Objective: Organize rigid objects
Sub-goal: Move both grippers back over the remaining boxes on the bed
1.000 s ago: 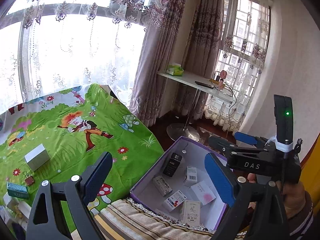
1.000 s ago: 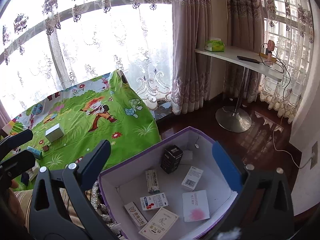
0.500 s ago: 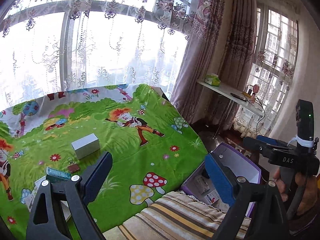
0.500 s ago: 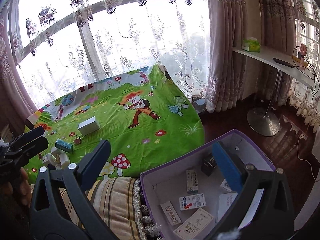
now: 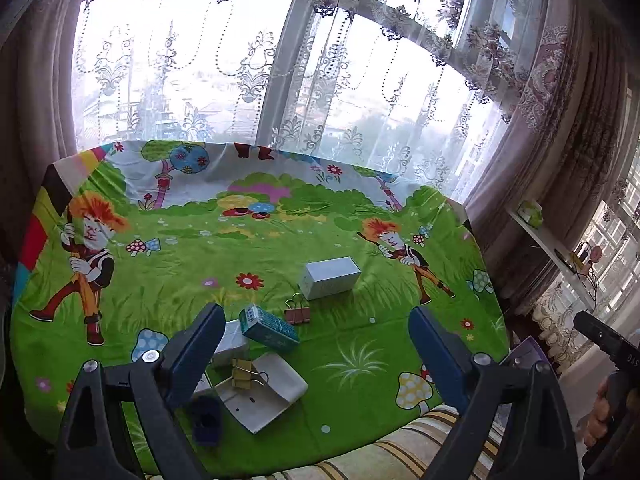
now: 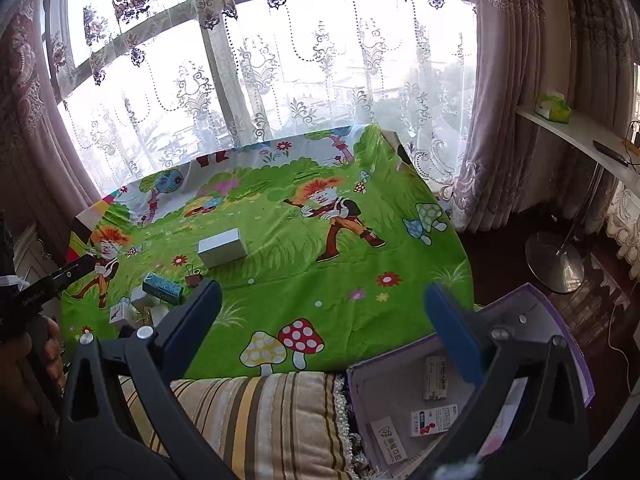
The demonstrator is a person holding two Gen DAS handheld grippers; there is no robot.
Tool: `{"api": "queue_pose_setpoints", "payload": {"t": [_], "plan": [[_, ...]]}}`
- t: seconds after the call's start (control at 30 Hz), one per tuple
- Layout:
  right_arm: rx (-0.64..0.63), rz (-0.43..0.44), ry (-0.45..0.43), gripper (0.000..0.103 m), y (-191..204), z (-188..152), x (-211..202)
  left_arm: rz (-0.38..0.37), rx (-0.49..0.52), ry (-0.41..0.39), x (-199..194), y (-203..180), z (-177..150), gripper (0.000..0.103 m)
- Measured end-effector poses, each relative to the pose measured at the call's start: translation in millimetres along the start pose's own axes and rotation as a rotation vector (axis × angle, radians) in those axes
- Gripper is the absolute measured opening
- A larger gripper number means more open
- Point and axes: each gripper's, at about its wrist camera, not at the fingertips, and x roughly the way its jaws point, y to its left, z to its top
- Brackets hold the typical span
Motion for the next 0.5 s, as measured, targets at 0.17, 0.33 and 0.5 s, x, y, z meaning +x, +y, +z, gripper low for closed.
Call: {"api": "queue_pose_setpoints", "payload": {"t": [0.17,0.33,0.5], "plan": [[-0.054,0.034,-0.009,0.102,35,16,11,0.08,-0.138,0.056,12,44,2,0.094],[-0.104,0.084,0.031,0.102,72,24,37,0.139,-0.266,0.142,31,83,-12,0.088],[-0.081,0.155,0.123,0.102,100,22,72,0.164,-0.293,0.214,49,95,-30,0.082]]}}
